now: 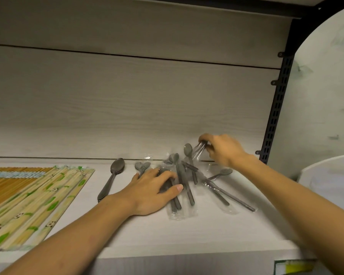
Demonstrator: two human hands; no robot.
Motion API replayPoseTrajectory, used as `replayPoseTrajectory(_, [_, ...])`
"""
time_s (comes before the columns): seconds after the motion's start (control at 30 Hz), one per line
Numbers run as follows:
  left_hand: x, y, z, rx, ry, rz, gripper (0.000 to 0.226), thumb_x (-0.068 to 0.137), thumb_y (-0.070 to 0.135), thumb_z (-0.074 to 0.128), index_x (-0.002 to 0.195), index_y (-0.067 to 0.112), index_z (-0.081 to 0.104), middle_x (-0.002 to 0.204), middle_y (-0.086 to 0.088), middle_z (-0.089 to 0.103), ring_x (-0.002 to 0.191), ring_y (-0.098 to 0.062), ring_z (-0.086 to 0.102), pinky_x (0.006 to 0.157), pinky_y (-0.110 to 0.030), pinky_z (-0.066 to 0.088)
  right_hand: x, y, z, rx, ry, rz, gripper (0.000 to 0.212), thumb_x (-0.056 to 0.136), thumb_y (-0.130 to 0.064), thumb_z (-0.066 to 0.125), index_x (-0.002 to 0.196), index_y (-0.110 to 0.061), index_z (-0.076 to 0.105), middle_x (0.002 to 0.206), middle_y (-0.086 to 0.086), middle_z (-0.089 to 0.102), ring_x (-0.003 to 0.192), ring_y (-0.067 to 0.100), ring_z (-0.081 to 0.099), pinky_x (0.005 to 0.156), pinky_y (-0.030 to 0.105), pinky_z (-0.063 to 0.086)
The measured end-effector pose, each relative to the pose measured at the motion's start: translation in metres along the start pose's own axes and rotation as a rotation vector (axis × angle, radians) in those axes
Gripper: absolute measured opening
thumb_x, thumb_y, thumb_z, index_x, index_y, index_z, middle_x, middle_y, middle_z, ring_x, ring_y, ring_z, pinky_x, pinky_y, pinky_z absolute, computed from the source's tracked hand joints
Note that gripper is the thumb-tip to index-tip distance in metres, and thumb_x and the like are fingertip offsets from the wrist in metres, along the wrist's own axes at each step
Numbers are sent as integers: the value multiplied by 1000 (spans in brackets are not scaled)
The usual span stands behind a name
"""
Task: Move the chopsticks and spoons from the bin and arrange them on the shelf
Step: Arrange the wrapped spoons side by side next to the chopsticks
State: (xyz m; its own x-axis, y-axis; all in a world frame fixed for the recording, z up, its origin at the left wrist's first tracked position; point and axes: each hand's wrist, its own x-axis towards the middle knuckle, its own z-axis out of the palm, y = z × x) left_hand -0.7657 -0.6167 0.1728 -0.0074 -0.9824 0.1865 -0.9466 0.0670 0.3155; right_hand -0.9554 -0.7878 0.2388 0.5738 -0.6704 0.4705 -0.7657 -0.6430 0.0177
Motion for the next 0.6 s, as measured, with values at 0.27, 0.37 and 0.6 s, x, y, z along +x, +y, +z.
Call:
replayPoseTrajectory(0.27, [2,1,1,-13,1,-27,49,80,78,23,117,51,40,124,15,43,126,-15,35,112,-46,24,-23,15,-20,874,184,366,33,91,-17,35,104,-16,65,94,9,64,79,28,68,63,43,61])
replayPoseTrajectory(0.37, [0,4,-1,-13,3,-35,45,84,74,27,119,49,42,124,15,43,123,-13,36,112,-44,24,-28,15,-22,1042,246,467,21,88,-29,48,90,-18,66,90,12,66,77,29,67,67,48,60])
replayPoseTrajectory(0.6, [-3,8,-2,-36,-11,-55,50,85,73,21,125,50,41,129,19,40,132,-11,28,114,-43,21,-30,23,-31,1046,367,516,15,91,-7,55,103,-13,62,90,8,60,55,14,58,50,26,51])
